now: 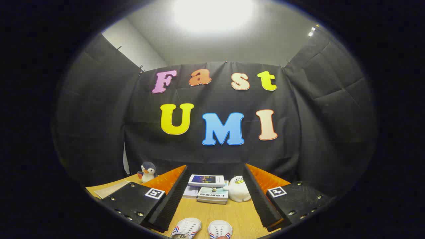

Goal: Open the storage box then place both shoes into the box .Put the left shoe in first, then the right shoe, with the right side of both shoes facing outward in a uniform manner.

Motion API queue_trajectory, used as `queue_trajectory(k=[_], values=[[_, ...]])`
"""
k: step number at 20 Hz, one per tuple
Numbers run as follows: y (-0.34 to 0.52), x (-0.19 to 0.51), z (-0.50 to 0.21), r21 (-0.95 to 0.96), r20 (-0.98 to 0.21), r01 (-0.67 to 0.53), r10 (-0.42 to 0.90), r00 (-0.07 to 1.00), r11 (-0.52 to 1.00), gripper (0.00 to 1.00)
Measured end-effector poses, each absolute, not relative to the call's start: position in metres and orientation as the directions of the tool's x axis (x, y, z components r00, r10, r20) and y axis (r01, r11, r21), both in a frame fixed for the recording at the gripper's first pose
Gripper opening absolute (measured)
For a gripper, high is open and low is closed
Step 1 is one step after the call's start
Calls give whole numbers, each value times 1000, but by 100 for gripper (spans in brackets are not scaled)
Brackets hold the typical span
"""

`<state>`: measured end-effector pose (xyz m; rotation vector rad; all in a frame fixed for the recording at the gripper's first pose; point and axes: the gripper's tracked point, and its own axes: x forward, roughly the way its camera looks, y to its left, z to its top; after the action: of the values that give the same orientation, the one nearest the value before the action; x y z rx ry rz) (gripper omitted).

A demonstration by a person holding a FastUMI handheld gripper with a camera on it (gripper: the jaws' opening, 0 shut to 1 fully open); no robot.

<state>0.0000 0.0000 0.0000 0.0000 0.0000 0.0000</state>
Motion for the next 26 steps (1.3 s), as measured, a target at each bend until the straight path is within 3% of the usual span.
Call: queue_trajectory(k=[15, 26], values=[[-2, -2, -7, 30, -9, 5, -5, 1000, 1000, 97], [12, 2, -39, 104, -93, -40, 50, 994, 994, 97]])
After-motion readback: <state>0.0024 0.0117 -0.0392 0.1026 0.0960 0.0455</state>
